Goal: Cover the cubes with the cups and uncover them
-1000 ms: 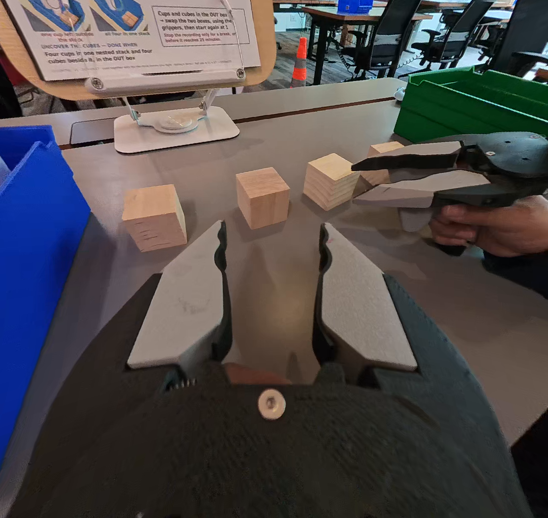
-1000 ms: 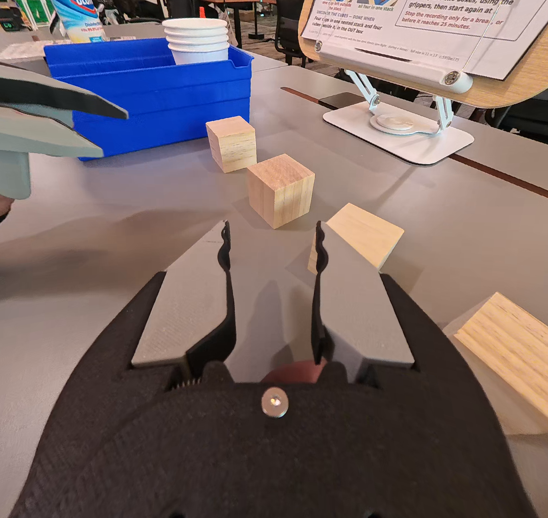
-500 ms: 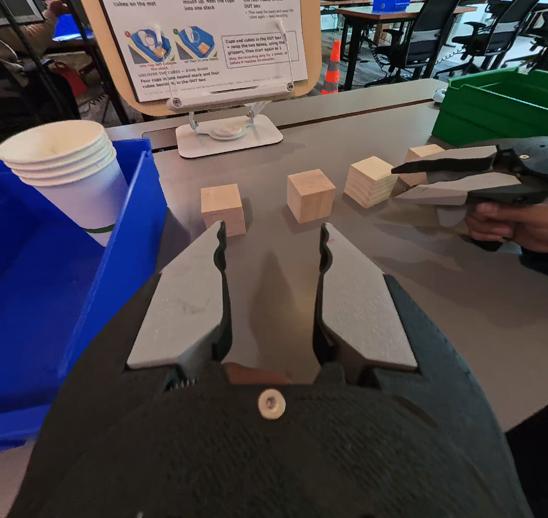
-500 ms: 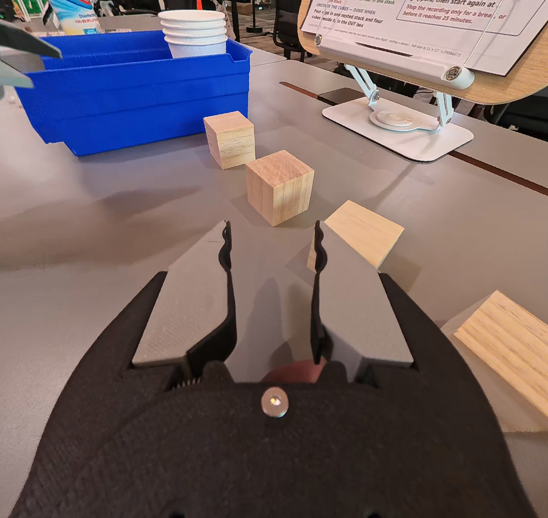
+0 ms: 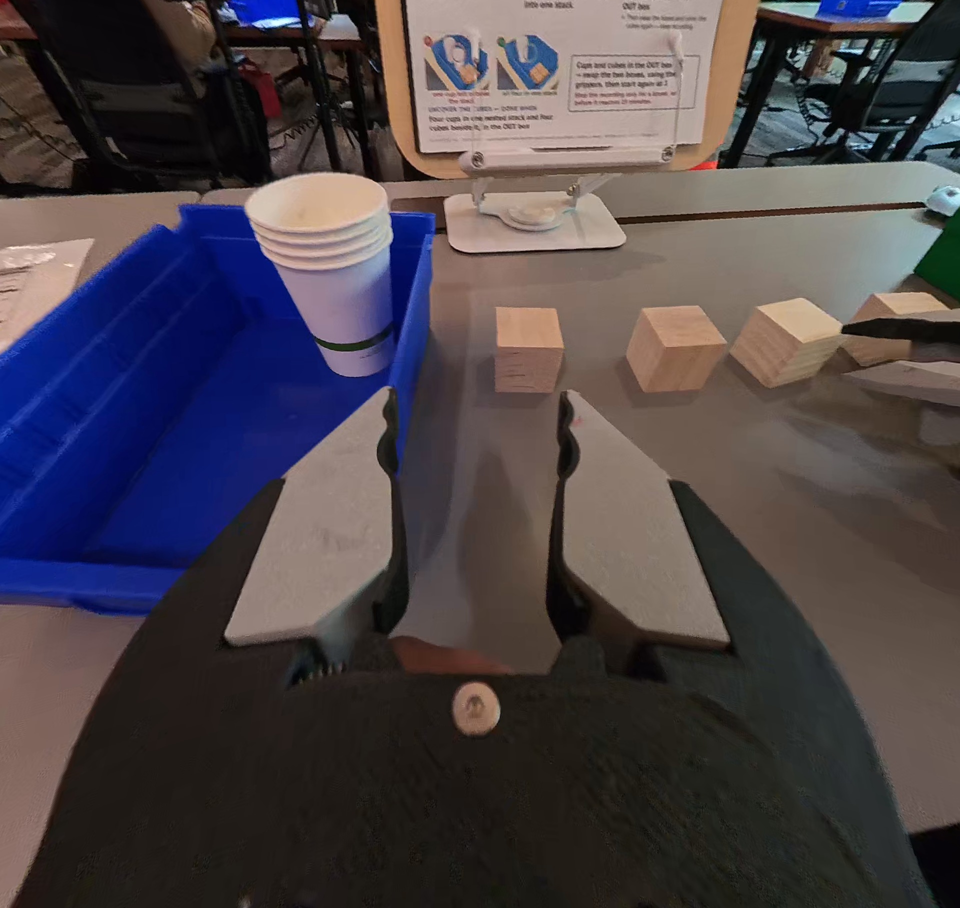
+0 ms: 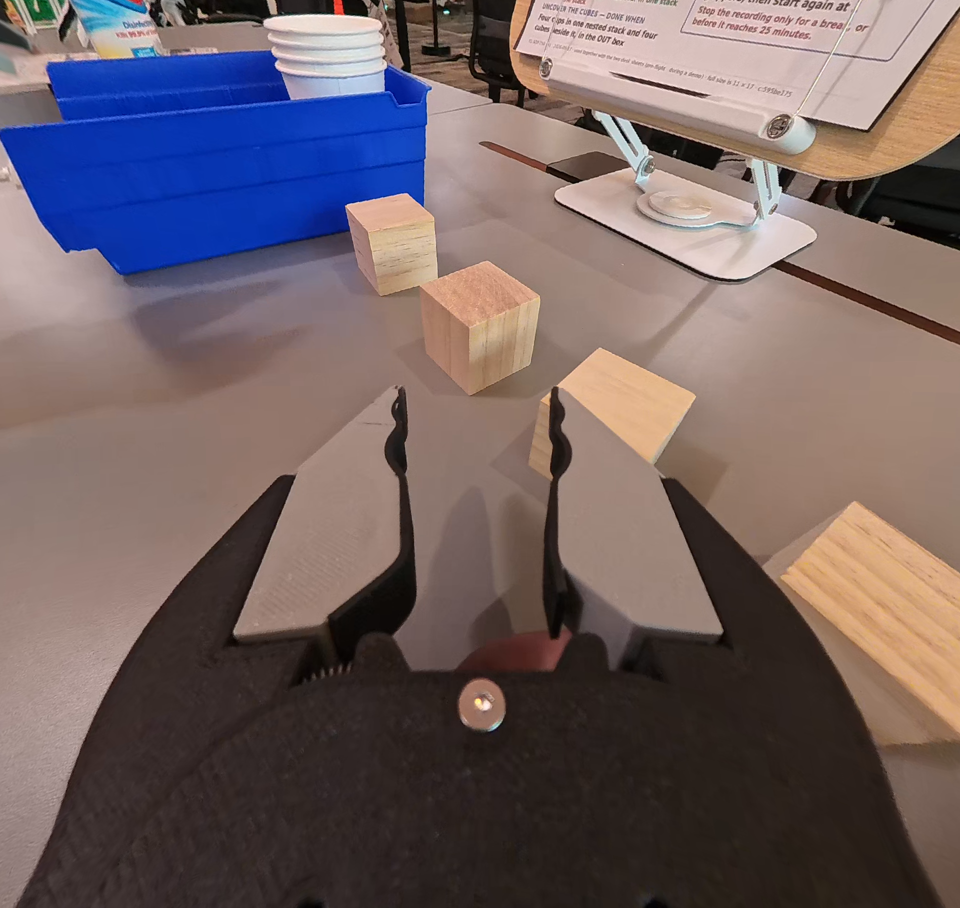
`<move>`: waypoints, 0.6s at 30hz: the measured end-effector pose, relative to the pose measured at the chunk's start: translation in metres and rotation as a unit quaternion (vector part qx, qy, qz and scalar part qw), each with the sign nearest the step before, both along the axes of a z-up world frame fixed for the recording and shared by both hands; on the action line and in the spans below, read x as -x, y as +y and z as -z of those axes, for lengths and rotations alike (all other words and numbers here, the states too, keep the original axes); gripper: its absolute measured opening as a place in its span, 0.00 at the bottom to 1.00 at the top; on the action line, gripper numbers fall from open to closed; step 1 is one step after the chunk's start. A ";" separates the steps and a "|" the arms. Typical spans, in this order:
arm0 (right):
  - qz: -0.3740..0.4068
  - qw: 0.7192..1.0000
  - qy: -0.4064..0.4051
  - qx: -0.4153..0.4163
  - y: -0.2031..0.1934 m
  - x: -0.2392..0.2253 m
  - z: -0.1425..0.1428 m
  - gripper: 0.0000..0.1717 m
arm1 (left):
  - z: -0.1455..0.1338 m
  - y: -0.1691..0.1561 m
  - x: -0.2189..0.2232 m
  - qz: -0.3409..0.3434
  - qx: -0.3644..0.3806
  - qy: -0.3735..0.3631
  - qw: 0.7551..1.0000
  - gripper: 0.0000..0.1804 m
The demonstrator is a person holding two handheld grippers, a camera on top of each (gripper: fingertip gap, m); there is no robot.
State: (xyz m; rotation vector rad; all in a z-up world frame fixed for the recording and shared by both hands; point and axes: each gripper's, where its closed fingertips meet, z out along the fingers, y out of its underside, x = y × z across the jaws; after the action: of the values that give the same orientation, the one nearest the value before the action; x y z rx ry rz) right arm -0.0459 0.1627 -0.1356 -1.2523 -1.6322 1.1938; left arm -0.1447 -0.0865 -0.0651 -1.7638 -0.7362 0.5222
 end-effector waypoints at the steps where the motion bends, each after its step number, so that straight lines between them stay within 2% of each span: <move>1: 0.001 1.000 -0.001 0.000 0.000 0.000 0.000 0.30 | -0.006 -0.005 0.006 -0.007 0.006 0.008 1.000 0.33; 4: 0.002 1.000 -0.005 -0.007 0.000 0.001 0.002 0.30 | -0.030 -0.018 0.031 -0.005 0.033 0.023 0.999 0.31; 8: -0.001 1.000 -0.003 -0.023 -0.003 0.000 0.002 0.30 | -0.056 -0.015 0.073 0.024 0.087 0.046 0.995 0.27; 11: 0.002 1.000 -0.002 -0.016 -0.001 0.000 0.002 0.30 | -0.061 -0.002 0.101 0.040 0.130 0.050 0.989 0.27; 13: 0.002 1.000 -0.005 -0.010 0.000 0.000 0.002 0.30 | -0.057 0.017 0.113 0.073 0.162 0.053 0.983 0.26; 16: 0.002 1.000 -0.007 -0.010 0.000 0.001 0.003 0.30 | -0.031 0.038 0.135 0.092 0.250 0.041 0.963 0.28; 18: 0.002 1.000 -0.005 -0.013 -0.001 0.000 0.002 0.29 | -0.013 0.048 0.148 0.095 0.277 0.009 0.956 0.26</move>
State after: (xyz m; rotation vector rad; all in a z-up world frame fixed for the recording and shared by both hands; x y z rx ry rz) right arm -0.0461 0.1620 -0.1378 -1.2456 -1.6471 1.1625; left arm -0.2923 -0.0384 -0.0518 -2.3191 -0.4176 0.6534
